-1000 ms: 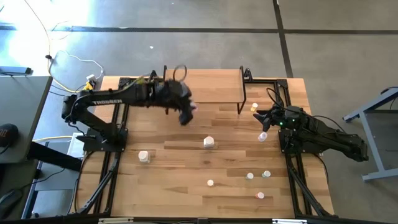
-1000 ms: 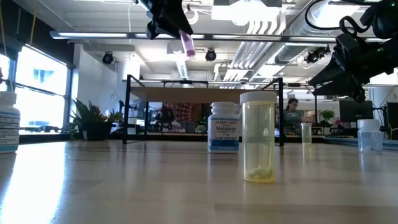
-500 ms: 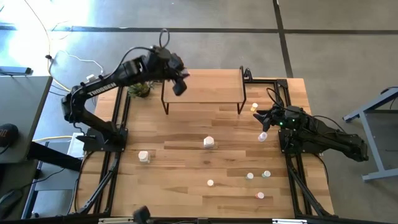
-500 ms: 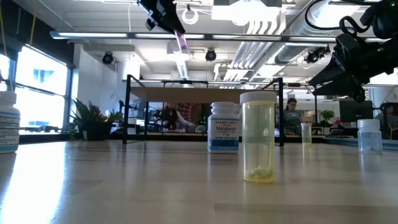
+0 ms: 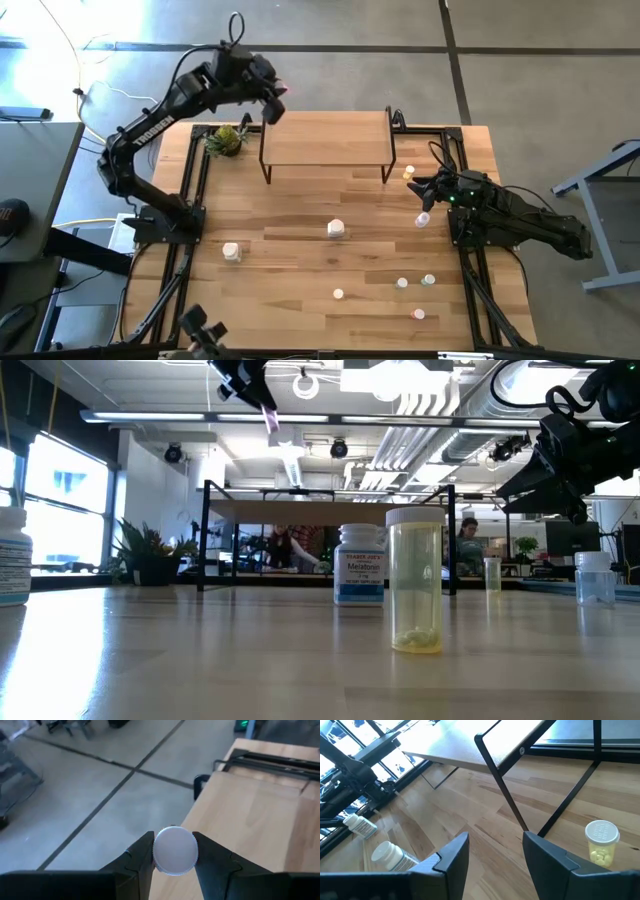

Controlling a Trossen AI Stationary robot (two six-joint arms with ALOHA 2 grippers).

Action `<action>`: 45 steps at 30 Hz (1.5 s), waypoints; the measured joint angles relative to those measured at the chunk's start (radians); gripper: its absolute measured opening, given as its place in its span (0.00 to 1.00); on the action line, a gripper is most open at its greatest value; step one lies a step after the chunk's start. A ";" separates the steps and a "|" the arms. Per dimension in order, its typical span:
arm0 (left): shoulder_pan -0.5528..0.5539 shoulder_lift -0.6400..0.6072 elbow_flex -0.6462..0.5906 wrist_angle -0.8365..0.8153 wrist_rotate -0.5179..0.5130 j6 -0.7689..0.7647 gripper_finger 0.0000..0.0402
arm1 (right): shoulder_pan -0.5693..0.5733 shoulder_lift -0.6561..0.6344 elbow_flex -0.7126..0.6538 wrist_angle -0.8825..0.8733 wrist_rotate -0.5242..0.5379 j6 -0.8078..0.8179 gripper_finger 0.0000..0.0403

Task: Pick and place medicine bottles onto shelf by color
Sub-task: Put the pink pill bottle on the shelf

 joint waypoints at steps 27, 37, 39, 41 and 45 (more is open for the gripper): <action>0.013 0.345 0.029 -0.186 -0.017 -0.180 0.28 | 0.000 0.000 0.000 0.000 0.002 0.000 0.44; 0.012 0.347 0.029 -0.183 -0.016 -0.206 0.28 | 0.000 0.000 0.000 0.000 -0.003 0.000 0.44; 0.012 0.347 0.029 -0.183 -0.016 -0.207 0.28 | 0.000 0.000 0.000 0.000 -0.003 0.000 0.44; 0.012 0.347 0.029 -0.183 -0.021 -0.220 0.28 | 0.000 0.000 0.000 0.000 -0.003 0.000 0.44; 0.012 0.347 0.029 -0.184 -0.030 -0.231 0.28 | 0.000 0.000 0.000 0.000 -0.002 0.000 0.44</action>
